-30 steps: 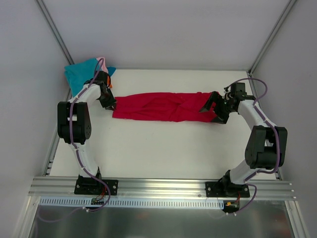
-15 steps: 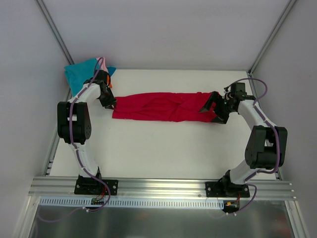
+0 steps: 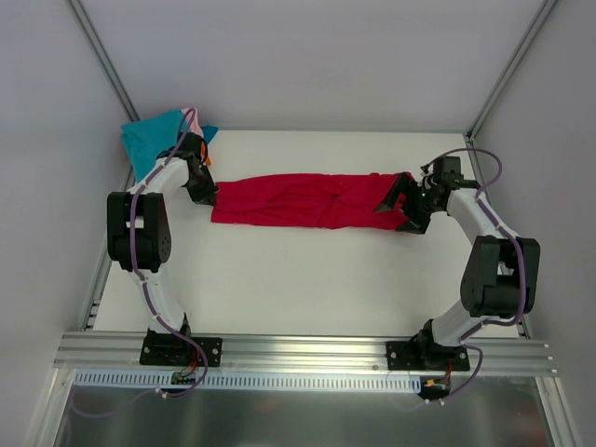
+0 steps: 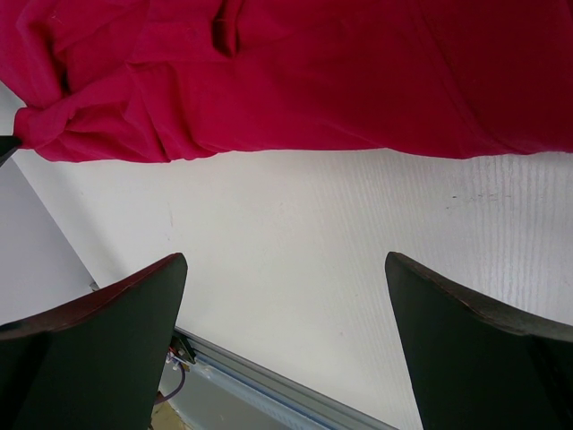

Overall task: Fold and stack the t-shirts
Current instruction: Fold the other side of the tshirt into a rectangle

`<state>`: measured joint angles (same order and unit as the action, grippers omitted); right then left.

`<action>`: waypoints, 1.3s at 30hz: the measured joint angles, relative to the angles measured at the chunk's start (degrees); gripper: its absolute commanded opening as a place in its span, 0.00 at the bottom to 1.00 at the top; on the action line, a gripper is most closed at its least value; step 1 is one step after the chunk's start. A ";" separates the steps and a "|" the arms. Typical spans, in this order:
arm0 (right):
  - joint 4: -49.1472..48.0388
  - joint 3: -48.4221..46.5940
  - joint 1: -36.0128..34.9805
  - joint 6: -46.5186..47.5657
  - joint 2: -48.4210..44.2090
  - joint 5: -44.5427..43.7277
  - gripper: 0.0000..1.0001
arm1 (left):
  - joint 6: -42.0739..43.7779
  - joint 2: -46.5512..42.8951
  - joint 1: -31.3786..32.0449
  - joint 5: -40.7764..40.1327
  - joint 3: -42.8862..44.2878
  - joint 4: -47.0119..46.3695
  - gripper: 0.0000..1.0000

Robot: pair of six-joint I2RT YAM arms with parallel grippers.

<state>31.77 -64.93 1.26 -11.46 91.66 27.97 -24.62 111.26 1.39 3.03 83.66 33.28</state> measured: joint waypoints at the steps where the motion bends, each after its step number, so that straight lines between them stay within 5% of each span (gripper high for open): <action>1: 0.00 0.00 0.00 0.00 0.00 0.00 0.99 | 0.02 -0.57 0.00 0.15 -0.52 0.07 0.00; 13: -1.49 1.07 0.00 -0.28 0.00 1.27 0.99 | 0.22 -17.64 0.55 2.95 -7.23 2.47 0.00; 22: -1.57 2.05 0.00 -0.48 -1.73 2.40 0.99 | -0.04 -22.08 3.93 2.95 -13.92 3.93 0.00; 39: -1.51 1.92 0.00 -0.26 -2.54 2.93 0.99 | -0.24 -8.44 4.15 2.49 -4.35 4.61 0.00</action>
<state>30.26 -63.00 1.26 -11.73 89.12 30.89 -24.86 102.83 5.54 5.52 79.31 37.89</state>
